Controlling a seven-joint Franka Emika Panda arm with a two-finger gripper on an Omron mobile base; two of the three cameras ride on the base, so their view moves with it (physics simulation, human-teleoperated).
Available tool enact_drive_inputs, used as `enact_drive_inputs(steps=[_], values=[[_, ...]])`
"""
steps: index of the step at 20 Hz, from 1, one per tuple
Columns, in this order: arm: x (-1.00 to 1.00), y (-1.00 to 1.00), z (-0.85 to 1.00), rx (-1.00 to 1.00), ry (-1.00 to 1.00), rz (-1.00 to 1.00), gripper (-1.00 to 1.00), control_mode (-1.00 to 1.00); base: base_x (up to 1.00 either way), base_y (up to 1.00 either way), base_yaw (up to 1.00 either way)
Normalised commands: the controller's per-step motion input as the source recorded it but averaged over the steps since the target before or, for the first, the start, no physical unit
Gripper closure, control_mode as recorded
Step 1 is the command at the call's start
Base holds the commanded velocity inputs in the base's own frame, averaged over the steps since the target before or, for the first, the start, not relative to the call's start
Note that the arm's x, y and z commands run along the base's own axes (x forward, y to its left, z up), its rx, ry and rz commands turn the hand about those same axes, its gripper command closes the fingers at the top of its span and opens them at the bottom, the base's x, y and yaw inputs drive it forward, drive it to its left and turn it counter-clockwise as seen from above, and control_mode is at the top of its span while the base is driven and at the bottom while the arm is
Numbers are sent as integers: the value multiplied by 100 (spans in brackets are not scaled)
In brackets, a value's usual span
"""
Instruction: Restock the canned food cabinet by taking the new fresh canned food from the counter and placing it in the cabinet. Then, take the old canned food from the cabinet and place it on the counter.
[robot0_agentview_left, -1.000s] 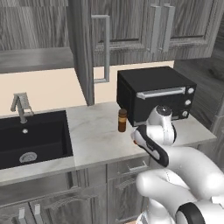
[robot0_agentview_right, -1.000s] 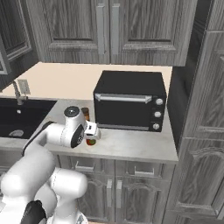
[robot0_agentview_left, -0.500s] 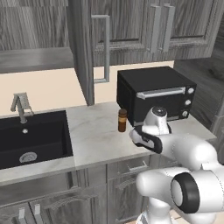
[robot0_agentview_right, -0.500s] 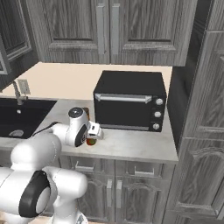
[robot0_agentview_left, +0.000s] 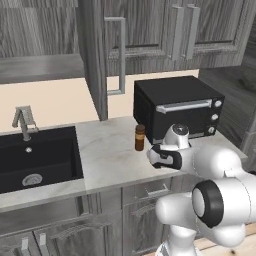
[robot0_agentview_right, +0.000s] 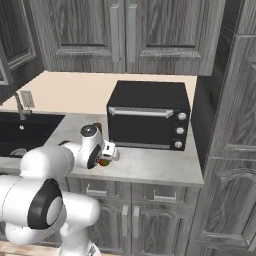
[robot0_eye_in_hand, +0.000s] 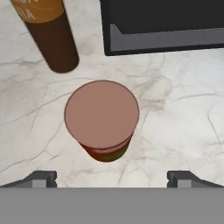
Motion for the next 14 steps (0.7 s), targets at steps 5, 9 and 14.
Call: enact_drive_inputs(steps=[5,9,14], values=[[3,1,-1,0,-1,0,-100,-100,0,0,0],[4,0,-3,0,0,0,-100,-100,0,0,0],[4,1,-2,0,0,0,-100,-100,0,0,0]])
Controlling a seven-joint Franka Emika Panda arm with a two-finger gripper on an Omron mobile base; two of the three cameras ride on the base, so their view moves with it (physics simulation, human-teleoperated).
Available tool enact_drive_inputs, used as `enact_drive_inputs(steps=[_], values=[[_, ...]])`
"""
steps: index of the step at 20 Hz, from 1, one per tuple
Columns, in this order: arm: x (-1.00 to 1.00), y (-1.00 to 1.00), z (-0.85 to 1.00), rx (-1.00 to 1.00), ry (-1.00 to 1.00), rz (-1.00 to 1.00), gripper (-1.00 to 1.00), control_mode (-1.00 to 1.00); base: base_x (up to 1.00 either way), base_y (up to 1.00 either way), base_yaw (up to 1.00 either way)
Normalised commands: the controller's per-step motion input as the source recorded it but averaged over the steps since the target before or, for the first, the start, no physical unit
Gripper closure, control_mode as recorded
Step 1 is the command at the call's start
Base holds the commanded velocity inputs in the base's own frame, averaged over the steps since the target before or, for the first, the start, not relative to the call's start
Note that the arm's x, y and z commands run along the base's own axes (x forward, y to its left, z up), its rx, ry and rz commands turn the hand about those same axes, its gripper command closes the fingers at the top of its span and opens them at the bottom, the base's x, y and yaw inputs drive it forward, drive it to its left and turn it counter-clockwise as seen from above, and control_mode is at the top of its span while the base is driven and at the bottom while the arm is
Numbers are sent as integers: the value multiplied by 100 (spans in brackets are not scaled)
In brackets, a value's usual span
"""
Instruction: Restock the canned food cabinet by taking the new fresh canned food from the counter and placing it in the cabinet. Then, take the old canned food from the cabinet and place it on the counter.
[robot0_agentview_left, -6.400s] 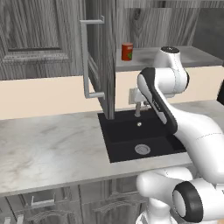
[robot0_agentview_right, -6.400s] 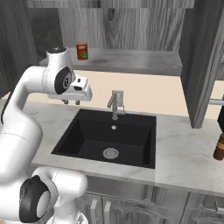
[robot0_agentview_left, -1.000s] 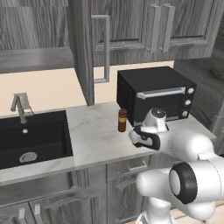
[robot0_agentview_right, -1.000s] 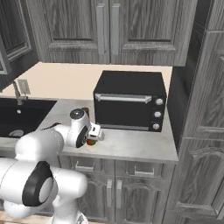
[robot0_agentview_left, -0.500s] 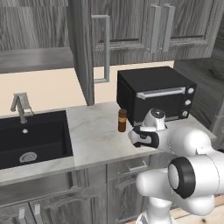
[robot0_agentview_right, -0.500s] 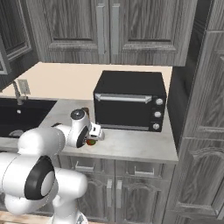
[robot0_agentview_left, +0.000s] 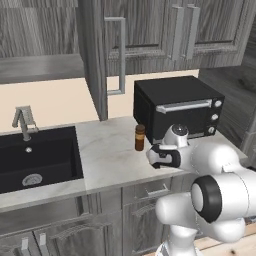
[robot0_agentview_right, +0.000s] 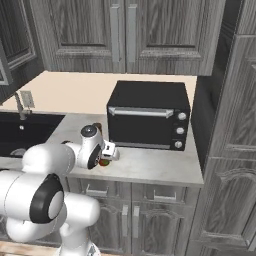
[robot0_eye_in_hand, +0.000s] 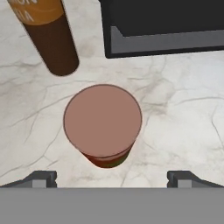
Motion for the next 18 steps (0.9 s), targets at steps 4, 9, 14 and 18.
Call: enact_drive_inputs(steps=[4,9,14,18], values=[[9,4,-1,0,0,0,-100,-100,0,0,0],[10,6,-3,0,0,0,-100,-100,0,0,0],[14,3,-7,0,0,0,-100,-100,0,0,0],[22,0,-9,0,-1,0,-100,-100,0,0,0]])
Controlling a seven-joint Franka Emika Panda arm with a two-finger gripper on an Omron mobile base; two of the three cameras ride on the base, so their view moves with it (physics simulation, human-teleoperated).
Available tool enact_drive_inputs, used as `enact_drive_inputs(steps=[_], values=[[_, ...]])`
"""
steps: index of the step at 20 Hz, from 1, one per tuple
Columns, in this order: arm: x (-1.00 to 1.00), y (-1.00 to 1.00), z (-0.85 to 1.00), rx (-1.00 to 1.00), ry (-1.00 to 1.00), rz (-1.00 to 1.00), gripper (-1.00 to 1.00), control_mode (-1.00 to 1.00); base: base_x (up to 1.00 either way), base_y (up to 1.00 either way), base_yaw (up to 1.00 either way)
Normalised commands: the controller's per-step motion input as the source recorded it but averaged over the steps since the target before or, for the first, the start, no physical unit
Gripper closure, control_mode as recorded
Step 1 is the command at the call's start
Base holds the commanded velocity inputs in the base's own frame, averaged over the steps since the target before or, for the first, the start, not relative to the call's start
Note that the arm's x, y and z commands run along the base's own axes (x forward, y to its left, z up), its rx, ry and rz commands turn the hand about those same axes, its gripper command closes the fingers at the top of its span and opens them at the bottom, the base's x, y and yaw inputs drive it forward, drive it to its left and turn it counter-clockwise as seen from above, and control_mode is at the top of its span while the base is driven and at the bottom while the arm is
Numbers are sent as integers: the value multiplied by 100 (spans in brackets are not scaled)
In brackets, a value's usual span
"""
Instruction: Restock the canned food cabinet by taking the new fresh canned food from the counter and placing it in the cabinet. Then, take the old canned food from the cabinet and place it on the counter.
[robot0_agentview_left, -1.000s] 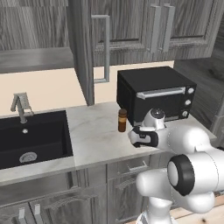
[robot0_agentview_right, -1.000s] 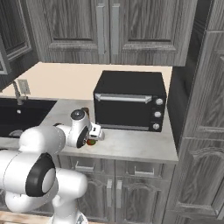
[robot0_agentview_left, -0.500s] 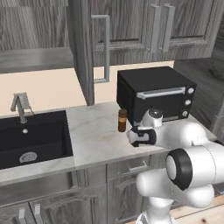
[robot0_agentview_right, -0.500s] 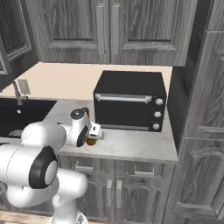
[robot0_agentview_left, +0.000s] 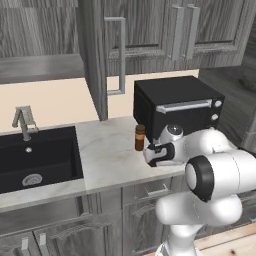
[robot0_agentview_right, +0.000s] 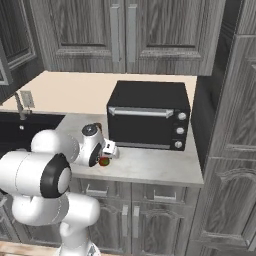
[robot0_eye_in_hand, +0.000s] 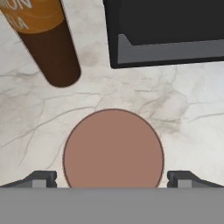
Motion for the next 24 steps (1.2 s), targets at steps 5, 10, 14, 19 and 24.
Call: enact_drive_inputs(steps=[5,10,14,19,24], values=[[20,0,-13,0,0,0,-100,-100,0,0,0],[10,0,-9,0,0,0,100,-100,0,0,0],[0,0,0,0,0,0,100,-100,0,0,0],[-1,-1,0,0,0,0,100,-100,0,0,0],[-50,-28,53,4,-18,0,100,-100,0,0,0]])
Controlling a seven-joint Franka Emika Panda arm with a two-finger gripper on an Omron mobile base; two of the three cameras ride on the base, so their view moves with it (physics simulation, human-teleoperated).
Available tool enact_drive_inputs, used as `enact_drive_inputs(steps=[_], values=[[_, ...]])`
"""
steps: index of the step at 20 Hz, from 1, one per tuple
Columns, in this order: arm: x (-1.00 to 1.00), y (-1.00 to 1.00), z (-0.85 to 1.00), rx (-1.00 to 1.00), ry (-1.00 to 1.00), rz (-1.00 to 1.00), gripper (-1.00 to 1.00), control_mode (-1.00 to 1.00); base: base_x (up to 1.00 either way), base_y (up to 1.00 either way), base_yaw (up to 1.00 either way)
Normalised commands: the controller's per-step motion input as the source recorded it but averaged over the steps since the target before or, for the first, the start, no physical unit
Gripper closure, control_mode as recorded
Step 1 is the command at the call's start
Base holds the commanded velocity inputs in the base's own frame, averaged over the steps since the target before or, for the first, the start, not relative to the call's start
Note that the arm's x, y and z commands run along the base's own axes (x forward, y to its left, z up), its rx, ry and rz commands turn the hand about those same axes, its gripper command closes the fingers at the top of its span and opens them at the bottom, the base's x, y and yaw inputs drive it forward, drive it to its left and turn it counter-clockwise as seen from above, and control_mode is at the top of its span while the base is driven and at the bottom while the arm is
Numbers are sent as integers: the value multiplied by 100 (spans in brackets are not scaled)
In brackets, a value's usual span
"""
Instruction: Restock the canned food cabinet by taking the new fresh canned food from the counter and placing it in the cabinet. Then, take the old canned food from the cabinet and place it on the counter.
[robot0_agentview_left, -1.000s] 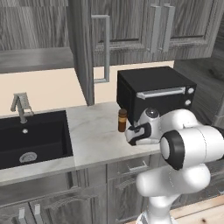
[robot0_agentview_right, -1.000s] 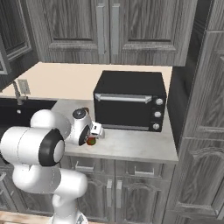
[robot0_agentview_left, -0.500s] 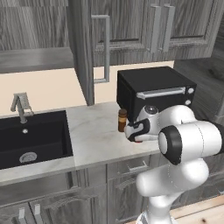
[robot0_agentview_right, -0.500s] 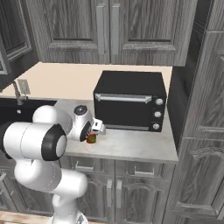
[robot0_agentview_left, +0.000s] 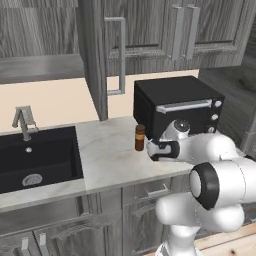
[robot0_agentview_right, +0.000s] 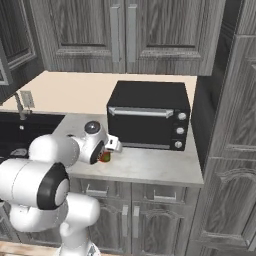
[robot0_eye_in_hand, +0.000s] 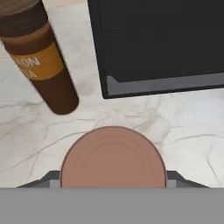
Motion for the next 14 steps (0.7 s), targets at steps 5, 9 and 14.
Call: enact_drive_inputs(steps=[5,9,14], values=[[-82,-41,99,3,-25,0,100,-100,0,0,0],[-96,-30,100,0,-23,0,100,-100,0,0,0],[-97,-17,100,0,-14,0,100,-100,0,0,0]])
